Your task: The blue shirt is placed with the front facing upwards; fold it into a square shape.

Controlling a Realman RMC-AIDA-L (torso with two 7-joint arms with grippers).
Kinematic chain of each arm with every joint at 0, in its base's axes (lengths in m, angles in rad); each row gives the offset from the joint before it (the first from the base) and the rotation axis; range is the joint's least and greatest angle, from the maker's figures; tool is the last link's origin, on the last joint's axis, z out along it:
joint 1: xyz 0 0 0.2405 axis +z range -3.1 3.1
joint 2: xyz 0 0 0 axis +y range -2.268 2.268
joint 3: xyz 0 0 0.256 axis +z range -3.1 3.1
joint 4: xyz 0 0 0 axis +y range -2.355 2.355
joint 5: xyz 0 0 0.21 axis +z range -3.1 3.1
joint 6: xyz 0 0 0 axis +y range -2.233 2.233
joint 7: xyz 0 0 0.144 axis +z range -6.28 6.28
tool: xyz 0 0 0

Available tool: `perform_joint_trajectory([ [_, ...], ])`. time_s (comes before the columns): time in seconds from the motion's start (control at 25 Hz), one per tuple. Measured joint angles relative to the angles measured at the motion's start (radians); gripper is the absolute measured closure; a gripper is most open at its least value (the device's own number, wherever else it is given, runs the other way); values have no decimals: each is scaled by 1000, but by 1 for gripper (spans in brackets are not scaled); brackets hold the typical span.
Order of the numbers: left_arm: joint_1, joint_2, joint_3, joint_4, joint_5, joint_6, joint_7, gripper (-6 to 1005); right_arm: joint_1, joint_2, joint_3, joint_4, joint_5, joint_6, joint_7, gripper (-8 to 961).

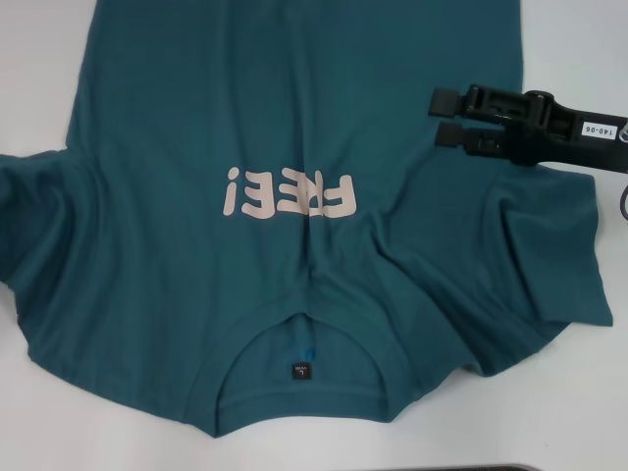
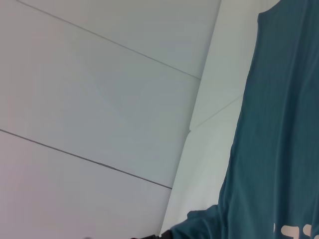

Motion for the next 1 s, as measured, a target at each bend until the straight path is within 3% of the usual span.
perform_joint_trajectory([
  [0.24, -13, 17, 10, -41, 6, 35, -38, 986, 0, 0, 0, 0, 0, -1, 2, 78],
  [0.64, -34, 21, 39, -106, 30, 155, -110, 985, 0, 0, 0, 0, -1, -2, 3, 78],
  [0.76, -45, 16, 44, -107, 34, 200, -126, 984, 0, 0, 0, 0, -1, -2, 4, 79],
  [1.0, -68, -17, 43, -104, 29, 237, -151, 984, 0, 0, 0, 0, -1, -1, 5, 79],
])
